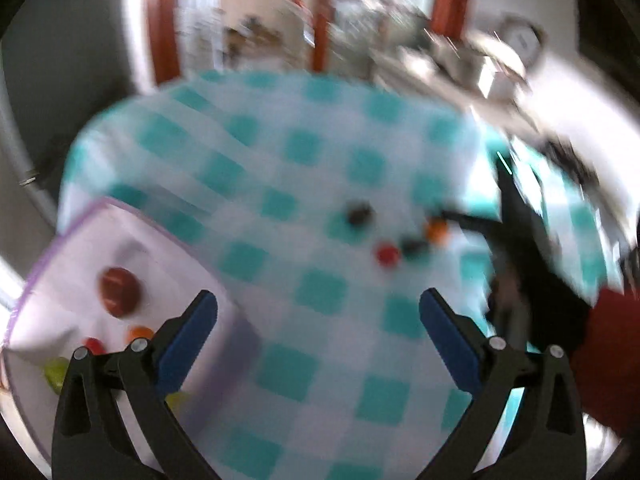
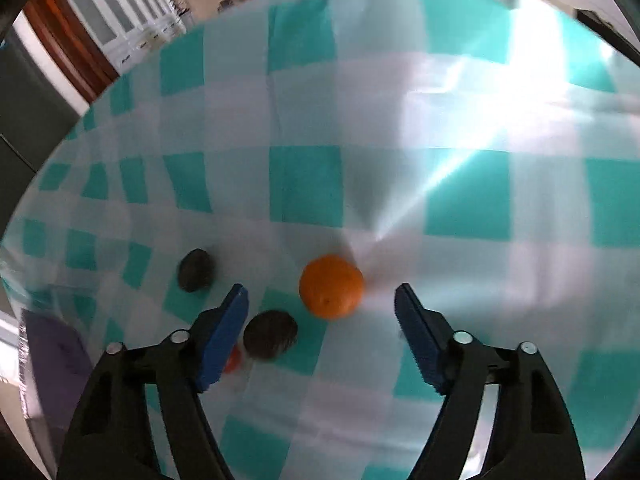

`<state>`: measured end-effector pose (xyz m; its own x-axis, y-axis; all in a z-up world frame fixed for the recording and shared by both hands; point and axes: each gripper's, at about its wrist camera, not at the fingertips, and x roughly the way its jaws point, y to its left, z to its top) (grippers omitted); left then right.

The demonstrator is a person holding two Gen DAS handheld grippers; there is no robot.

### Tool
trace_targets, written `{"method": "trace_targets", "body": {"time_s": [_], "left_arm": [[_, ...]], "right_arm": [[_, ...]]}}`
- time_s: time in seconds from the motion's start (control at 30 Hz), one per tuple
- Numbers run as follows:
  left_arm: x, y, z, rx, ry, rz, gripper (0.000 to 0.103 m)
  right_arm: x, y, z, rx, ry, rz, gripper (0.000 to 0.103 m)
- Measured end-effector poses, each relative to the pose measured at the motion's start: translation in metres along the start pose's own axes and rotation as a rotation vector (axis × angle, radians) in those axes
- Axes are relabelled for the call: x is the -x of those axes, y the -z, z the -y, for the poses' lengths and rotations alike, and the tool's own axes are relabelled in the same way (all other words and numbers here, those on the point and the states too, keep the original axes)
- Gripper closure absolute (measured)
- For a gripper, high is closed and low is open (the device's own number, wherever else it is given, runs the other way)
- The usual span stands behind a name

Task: Organize fruits
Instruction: 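Withdraw both grippers from the box toward the remaining fruits, then grasp the small orange with the right gripper while the left gripper grasps a cherry tomato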

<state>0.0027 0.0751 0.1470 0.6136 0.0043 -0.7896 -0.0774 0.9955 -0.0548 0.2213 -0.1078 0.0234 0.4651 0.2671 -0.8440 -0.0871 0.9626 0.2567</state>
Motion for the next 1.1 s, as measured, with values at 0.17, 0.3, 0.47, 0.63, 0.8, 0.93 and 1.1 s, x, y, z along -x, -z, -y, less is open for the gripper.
{"method": "trace_targets", "body": {"time_s": [0.17,0.3,0.47,0.63,0.8,0.93,1.1], "left_arm": [[-0.049,0.034,0.028,-0.14,0.042,-0.126,0.002],[-0.081,0.035,0.028,-0.121,0.097,-0.156,0.002],[-0.13,0.013,0.02,-0.018,0.116,-0.177,0.002],[-0.174,-0.009,0.014,0.055,0.076,-0.163,0.002],[-0.2,-0.025,0.015,0.116,0.068,-0.148,0.002],[-0.216,-0.032,0.026,0.081,0.071,-0.146,0.003],[-0.232,-0.031,0.035,0.038,0.052,-0.158,0.003]], "right_arm": [[-0.026,0.0,0.01,-0.003,0.035,-0.023,0.042],[-0.03,0.008,0.008,0.05,0.067,-0.015,0.045],[-0.025,0.025,0.012,0.09,0.091,0.006,0.057],[-0.013,0.034,0.01,0.107,0.068,0.034,0.064],[0.016,0.04,0.02,0.051,0.049,0.093,0.075],[0.023,0.042,0.029,0.022,0.057,0.102,0.075],[0.022,0.042,0.031,-0.007,0.055,0.107,0.068]]}}
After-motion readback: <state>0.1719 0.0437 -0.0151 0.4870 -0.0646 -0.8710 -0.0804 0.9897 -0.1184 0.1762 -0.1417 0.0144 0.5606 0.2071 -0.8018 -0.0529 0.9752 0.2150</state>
